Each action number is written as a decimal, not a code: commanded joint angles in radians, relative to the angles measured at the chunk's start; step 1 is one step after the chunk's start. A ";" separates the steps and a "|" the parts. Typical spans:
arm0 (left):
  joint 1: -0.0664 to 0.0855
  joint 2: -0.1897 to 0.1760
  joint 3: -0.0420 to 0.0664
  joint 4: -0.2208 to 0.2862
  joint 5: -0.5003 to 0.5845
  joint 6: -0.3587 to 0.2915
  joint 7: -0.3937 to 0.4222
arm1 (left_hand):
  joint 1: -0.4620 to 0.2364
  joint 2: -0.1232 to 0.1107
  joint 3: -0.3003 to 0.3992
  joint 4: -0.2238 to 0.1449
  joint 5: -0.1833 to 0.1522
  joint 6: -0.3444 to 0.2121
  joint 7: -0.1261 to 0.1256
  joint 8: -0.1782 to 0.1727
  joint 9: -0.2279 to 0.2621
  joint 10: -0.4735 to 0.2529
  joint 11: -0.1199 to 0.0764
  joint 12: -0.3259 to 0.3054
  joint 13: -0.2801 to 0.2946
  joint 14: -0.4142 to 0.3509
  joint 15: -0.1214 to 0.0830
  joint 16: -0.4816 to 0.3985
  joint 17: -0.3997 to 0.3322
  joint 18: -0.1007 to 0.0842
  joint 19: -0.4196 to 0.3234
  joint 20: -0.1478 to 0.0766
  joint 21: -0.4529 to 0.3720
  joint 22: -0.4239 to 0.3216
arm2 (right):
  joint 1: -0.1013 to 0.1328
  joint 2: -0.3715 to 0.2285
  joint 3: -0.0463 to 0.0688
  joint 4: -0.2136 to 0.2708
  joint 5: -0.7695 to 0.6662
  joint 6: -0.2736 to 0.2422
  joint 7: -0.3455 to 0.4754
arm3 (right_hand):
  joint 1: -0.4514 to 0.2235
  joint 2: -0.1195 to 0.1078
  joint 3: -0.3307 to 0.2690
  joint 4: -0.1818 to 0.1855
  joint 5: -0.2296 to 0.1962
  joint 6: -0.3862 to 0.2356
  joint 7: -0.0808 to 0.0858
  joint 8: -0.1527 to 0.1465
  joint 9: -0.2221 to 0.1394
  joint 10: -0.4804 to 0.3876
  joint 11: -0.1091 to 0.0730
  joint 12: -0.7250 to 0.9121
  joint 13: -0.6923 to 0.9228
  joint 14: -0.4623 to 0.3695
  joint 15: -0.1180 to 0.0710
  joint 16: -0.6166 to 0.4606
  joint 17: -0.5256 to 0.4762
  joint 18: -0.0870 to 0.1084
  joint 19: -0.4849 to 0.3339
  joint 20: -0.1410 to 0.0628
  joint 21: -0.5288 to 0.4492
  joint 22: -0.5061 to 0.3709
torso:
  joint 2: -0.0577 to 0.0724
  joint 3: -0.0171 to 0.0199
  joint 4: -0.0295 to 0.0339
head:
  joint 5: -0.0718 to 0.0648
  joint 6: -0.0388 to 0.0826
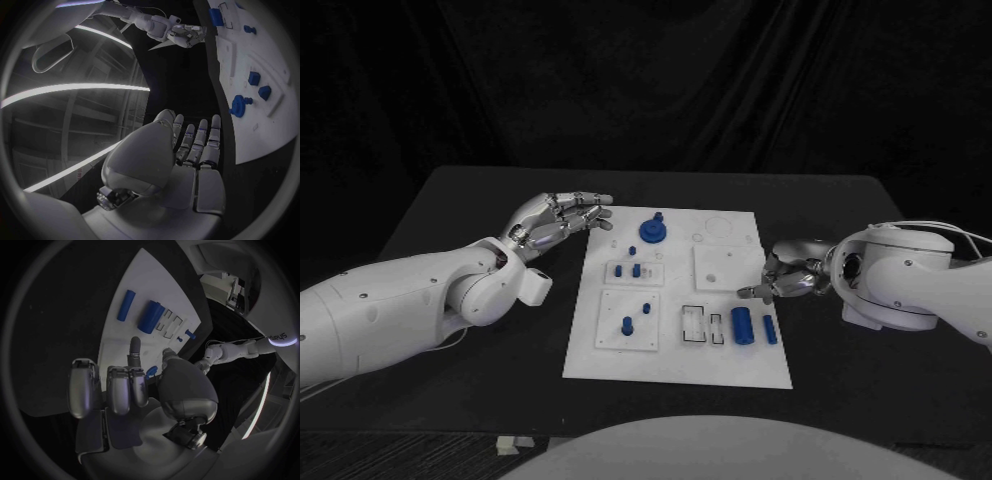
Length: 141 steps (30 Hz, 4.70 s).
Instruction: Assemble the parts on the task board
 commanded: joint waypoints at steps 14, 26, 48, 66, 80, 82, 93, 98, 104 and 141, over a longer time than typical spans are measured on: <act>-0.004 0.007 0.001 -0.003 0.006 0.013 0.003 | 0.006 0.003 0.006 0.000 0.003 0.004 0.005 -0.001 -0.002 0.000 -0.003 -0.005 0.002 -0.003 0.000 -0.004 -0.001 -0.009 -0.003 0.000 0.002 -0.002 | -0.014 0.047 0.001 -0.011 0.029 0.095 -0.145 | 0.009 0.043 -0.087 -0.004 -0.064 0.066 -0.039 0.050 0.198 0.104 -0.040 0.009 0.263 0.106 -0.033 0.009 0.263 -0.015 0.052 -0.032 0.030 0.222 | -0.002 -0.0011 0.0012 | 0.000 0.000; -0.021 0.005 0.001 -0.005 0.006 0.014 -0.001 | 0.005 0.002 0.008 -0.001 0.002 0.004 0.006 -0.002 -0.002 0.000 -0.001 -0.006 0.001 -0.003 0.000 -0.005 -0.001 -0.009 -0.004 0.000 0.002 -0.002 | -0.038 0.088 0.001 -0.042 0.029 0.095 -0.149 | 0.023 0.051 -0.102 -0.009 -0.063 0.068 -0.029 -0.021 0.170 0.104 -0.032 0.009 0.263 0.106 -0.030 0.009 0.263 -0.013 0.048 -0.031 0.025 0.220 | -0.002 -0.0018 0.0002 | 0.005 0.000; -0.031 0.010 0.001 -0.009 0.006 0.020 -0.010 | 0.004 0.001 0.010 -0.001 0.001 0.003 0.008 -0.002 -0.002 -0.001 0.001 -0.009 0.001 -0.004 0.002 -0.005 -0.001 -0.010 -0.005 0.000 0.002 -0.002 | -0.061 0.162 0.001 -0.107 0.029 0.191 -0.183 | 0.063 0.041 -0.117 -0.035 -0.032 0.041 -0.012 -0.107 0.150 0.104 -0.020 0.009 0.263 0.097 -0.015 -0.012 0.219 -0.006 0.033 -0.019 -0.006 0.209 | -0.001 -0.0011 -0.0002 | 0.003 0.000; -0.032 0.008 0.001 -0.011 0.006 0.023 -0.009 | 0.004 0.001 0.012 -0.001 0.001 0.002 0.008 -0.002 -0.002 -0.001 0.003 -0.007 0.001 -0.004 0.002 -0.005 -0.001 -0.011 -0.005 0.001 0.001 -0.002 | -0.074 0.168 0.001 -0.104 0.090 0.085 -0.121 | 0.200 -0.006 0.103 -0.084 0.688 0.035 -0.029 -0.128 0.235 0.104 -0.035 0.009 0.263 0.091 -0.020 -0.029 0.185 -0.001 0.028 -0.020 -0.029 0.203 | -0.002 -0.0010 -0.0005 | 0.005 0.000; -0.033 0.004 0.001 -0.010 0.006 0.020 -0.011 | 0.003 0.001 0.014 -0.001 0.001 0.002 0.009 -0.002 -0.003 -0.001 0.004 -0.007 0.002 -0.004 0.003 -0.006 -0.001 -0.011 -0.005 0.001 0.001 -0.002 | -0.038 0.119 0.003 -0.038 0.222 -0.098 -0.057 | 0.154 -0.088 0.357 -0.091 0.766 0.013 -0.039 -0.051 0.392 0.104 -0.046 0.009 0.263 0.085 -0.029 -0.045 0.152 0.003 0.022 -0.029 -0.051 0.197 | -0.002 -0.0006 -0.0012 | 0.014 0.000; -0.033 0.004 0.001 -0.011 0.006 0.020 -0.012 | 0.003 0.001 0.014 -0.001 0.001 0.002 0.009 -0.002 -0.003 -0.001 0.004 -0.007 0.002 -0.004 0.003 -0.006 -0.001 -0.011 -0.005 0.001 0.001 -0.002 | -0.031 0.116 0.003 -0.032 0.239 -0.111 -0.057 | 0.153 -0.089 0.359 -0.091 0.763 0.013 -0.039 -0.051 0.393 0.104 -0.046 0.009 0.263 0.084 -0.029 -0.045 0.151 0.003 0.022 -0.029 -0.051 0.197 | -0.002 -0.0005 -0.0012 | 0.013 0.000; -0.033 0.014 0.001 -0.013 0.006 0.021 -0.015 | 0.002 0.000 0.015 -0.001 0.000 0.003 0.009 -0.002 -0.003 0.000 0.006 -0.007 0.002 -0.003 0.004 -0.005 -0.001 -0.012 -0.005 0.001 0.001 -0.002 | -0.016 0.155 0.003 -0.043 0.340 -0.062 -0.124 | 0.105 -0.088 0.378 -0.077 0.684 -0.013 -0.030 -0.069 0.404 0.104 -0.041 0.009 0.263 0.077 -0.024 -0.066 0.114 0.011 0.007 -0.026 -0.087 0.186 | 0.000 -0.0014 -0.0016 | 0.011 0.000; -0.033 0.015 0.001 -0.014 0.006 0.024 -0.018 | 0.002 0.000 0.016 -0.001 0.000 0.003 0.009 -0.002 -0.003 0.000 0.006 -0.007 0.002 -0.003 0.004 -0.005 -0.001 -0.012 -0.005 0.001 0.001 -0.003 | -0.023 0.187 0.002 -0.059 0.343 -0.042 -0.141 | 0.081 -0.088 0.377 -0.072 0.609 -0.038 -0.020 -0.084 0.406 0.104 -0.032 0.009 0.263 0.074 -0.018 -0.075 0.098 0.018 -0.006 -0.020 -0.123 0.174 | -0.001 -0.0036 0.0006 | 0.008 0.000; -0.033 0.017 0.001 -0.016 0.006 0.028 -0.021 | 0.002 0.000 0.016 -0.001 0.000 0.003 0.009 -0.002 -0.003 0.000 0.006 -0.007 0.002 -0.003 0.004 -0.005 -0.001 -0.012 -0.005 0.001 0.001 -0.003 | -0.042 0.216 0.002 -0.077 0.328 -0.051 -0.143 | 0.061 -0.083 0.367 -0.068 0.521 -0.063 -0.011 -0.089 0.414 0.104 -0.023 0.009 0.263 0.069 -0.010 -0.088 0.077 0.025 -0.018 -0.013 -0.159 0.163 | 0.000 -0.0028 -0.0002 | 0.010 0.000; -0.033 0.021 0.001 -0.025 0.006 0.039 -0.034 | 0.001 0.001 0.020 -0.001 0.000 0.003 0.011 -0.002 -0.003 0.001 0.009 -0.007 0.002 -0.002 0.005 -0.005 -0.001 -0.013 -0.006 0.001 0.001 -0.003 | -0.067 0.281 0.002 -0.116 0.323 0.012 -0.168 | -0.009 -0.054 0.240 -0.030 -0.004 -0.093 0.004 -0.090 0.421 0.104 -0.009 0.009 0.263 0.065 0.003 -0.112 0.050 0.037 -0.028 0.000 -0.246 0.140 | -0.001 -0.0012 0.0006 | 0.015 0.000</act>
